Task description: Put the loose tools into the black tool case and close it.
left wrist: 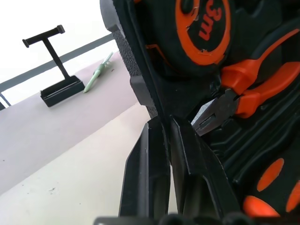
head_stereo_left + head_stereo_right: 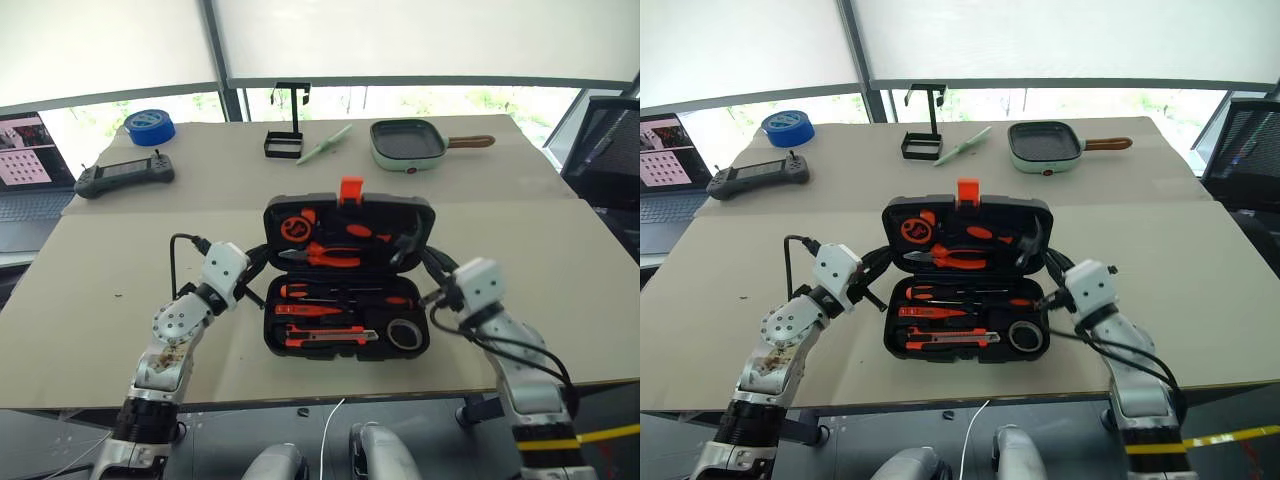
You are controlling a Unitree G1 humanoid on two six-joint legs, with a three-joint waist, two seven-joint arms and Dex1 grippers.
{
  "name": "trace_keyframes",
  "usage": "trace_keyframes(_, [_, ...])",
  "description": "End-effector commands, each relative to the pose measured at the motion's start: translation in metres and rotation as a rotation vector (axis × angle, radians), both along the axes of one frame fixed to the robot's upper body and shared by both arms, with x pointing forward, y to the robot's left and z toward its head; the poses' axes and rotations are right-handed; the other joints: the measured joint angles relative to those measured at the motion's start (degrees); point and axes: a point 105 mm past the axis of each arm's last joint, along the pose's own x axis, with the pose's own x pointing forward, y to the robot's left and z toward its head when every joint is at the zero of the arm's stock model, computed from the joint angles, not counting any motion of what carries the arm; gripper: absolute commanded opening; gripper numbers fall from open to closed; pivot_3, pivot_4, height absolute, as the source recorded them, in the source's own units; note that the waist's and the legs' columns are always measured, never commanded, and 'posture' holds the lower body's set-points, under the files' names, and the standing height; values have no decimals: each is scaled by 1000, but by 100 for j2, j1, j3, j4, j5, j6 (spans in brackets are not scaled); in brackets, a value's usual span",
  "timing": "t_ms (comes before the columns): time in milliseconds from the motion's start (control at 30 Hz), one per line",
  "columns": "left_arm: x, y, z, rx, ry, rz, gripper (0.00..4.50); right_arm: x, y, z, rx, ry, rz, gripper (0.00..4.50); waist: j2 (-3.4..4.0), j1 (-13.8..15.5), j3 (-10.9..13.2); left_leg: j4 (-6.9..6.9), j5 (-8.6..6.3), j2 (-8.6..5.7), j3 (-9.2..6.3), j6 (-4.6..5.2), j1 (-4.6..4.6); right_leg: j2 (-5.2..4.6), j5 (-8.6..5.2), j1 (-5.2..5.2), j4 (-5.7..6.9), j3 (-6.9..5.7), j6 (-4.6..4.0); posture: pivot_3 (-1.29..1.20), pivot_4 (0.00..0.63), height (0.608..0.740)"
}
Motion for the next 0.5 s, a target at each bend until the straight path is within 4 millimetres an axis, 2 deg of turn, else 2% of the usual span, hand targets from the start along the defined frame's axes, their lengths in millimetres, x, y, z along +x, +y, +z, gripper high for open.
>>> trace_keyframes(33, [-6, 26, -1, 22, -10, 102, 1285, -27, -1, -10, -148, -47, 68, 0, 1, 6, -1, -8, 0, 0, 2, 0, 8, 0, 0, 2, 0, 2, 0, 0, 150, 740])
trace_keyframes(200, [-34, 44, -11, 48, 25, 152, 3183, -61, -15, -17, -245, 0, 111, 1720, 0, 17, 0, -74, 0, 9, 8, 0, 77, 10, -4, 70, -58, 17, 3, 0, 150, 740])
trace_keyframes(333, [-52, 60, 7, -23, 138, 131, 4406, -82, -22, -9, -244, 200, 206, 2940, -5, 42, 6, -81, 0, 13, 10, 2, 74, 11, -5, 70, -66, 23, 6, 0, 150, 740])
trace_keyframes(433, [-62, 60, 10, 17, 231, 34, 4406, -100, -19, -18, -222, 409, 312, 2940, -13, 71, 6, -77, -2, 17, 7, 4, 77, 12, -6, 82, -71, 19, 8, 0, 150, 740])
trace_keyframes(500, [-55, 68, 7, 67, 269, 18, 4406, -117, -9, -30, -221, 549, 421, 2940, -12, 128, 6, -77, -5, 18, 4, 9, 80, 12, -7, 88, -72, 15, 9, 0, 150, 740])
